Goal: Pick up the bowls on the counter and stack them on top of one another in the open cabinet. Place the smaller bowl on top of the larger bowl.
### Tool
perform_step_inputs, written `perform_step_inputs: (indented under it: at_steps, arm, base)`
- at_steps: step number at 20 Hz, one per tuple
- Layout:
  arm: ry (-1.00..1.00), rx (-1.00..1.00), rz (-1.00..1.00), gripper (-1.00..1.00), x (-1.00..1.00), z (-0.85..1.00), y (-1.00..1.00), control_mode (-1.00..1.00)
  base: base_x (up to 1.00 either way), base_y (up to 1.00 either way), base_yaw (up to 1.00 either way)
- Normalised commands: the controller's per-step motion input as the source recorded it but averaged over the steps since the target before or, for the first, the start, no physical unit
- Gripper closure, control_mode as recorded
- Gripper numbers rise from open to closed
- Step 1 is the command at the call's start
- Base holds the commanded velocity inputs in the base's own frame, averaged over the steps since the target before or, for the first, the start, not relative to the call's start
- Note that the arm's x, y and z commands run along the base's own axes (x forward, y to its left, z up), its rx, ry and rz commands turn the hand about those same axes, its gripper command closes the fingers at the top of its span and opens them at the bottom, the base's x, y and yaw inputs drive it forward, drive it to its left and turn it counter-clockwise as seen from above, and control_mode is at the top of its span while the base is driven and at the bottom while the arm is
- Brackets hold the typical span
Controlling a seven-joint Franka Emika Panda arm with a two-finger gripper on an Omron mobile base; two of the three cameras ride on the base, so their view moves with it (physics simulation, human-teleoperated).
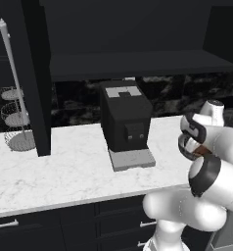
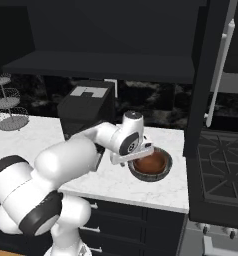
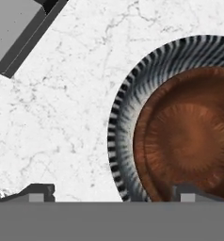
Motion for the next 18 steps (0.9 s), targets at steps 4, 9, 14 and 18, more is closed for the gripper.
perform_step_inputs:
  at_steps: [4, 9, 14, 18]
  arm:
    - [0.09, -0.02, 0.0, -1.0, -0.02, -0.34, 0.23, -1.0]
    - [0.08, 0.0, 0.02, -1.0, 0.26, -0.23, -0.28, -1.0]
    - [0.02, 0.0, 0.05, -1.0, 0.27, -0.1, -0.32, -1.0]
    - [0.0, -0.02, 0.05, -1.0, 0.01, -0.11, -0.13, -1.0]
  base:
    - [0.0, 0.0, 0.0]
    - [0.0, 0.0, 0.0]
    - [0.0, 0.0, 0.0]
    - [0.0, 0.0, 0.0]
